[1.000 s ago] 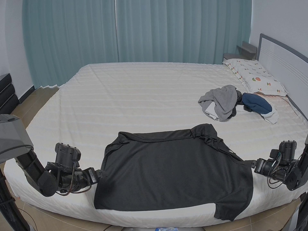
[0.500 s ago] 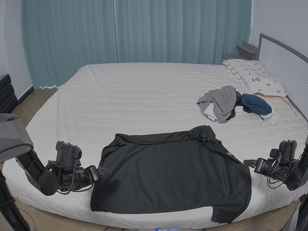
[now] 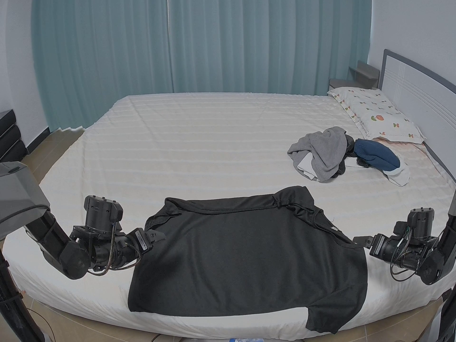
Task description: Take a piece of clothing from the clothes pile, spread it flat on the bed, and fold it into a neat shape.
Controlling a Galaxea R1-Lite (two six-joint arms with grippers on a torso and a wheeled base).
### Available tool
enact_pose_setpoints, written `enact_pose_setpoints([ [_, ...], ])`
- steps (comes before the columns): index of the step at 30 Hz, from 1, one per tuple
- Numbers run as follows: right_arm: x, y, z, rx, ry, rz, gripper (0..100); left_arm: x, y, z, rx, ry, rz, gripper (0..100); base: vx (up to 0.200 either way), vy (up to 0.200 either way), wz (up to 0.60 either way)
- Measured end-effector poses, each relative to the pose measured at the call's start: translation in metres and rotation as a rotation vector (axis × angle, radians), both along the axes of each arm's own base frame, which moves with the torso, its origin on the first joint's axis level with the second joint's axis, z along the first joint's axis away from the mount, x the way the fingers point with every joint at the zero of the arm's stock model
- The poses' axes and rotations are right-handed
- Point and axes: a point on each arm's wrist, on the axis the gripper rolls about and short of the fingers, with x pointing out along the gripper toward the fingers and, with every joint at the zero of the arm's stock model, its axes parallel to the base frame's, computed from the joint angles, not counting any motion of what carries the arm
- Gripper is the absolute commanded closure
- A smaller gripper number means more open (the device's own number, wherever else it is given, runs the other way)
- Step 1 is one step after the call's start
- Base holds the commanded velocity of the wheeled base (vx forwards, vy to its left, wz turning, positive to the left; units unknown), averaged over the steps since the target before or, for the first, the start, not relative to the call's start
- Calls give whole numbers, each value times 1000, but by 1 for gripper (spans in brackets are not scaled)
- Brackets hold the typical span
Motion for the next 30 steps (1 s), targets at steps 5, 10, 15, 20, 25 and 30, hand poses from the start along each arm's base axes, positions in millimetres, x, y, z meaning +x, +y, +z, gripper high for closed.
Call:
enact_pose_setpoints([
  [5,1,8,1,30,0,11,0,25,-7,14,-21,-82,-1,0,0,0,0],
  [10,1,11,1,38,0,20,0,51,-18,13,-30,-114,-13,0,0,0,0],
  [15,1,12,1,41,0,25,0,81,-37,0,-44,-127,-34,0,0,0,0],
  [20,1,12,1,42,2,26,0,104,-56,-12,-125,-120,-7,0,0,0,0],
  [25,1,13,0,43,3,27,0,124,-69,-27,-169,-116,6,0,0,0,0],
  [30,1,14,0,43,6,33,0,144,-77,-39,-175,-115,9,0,0,0,0],
])
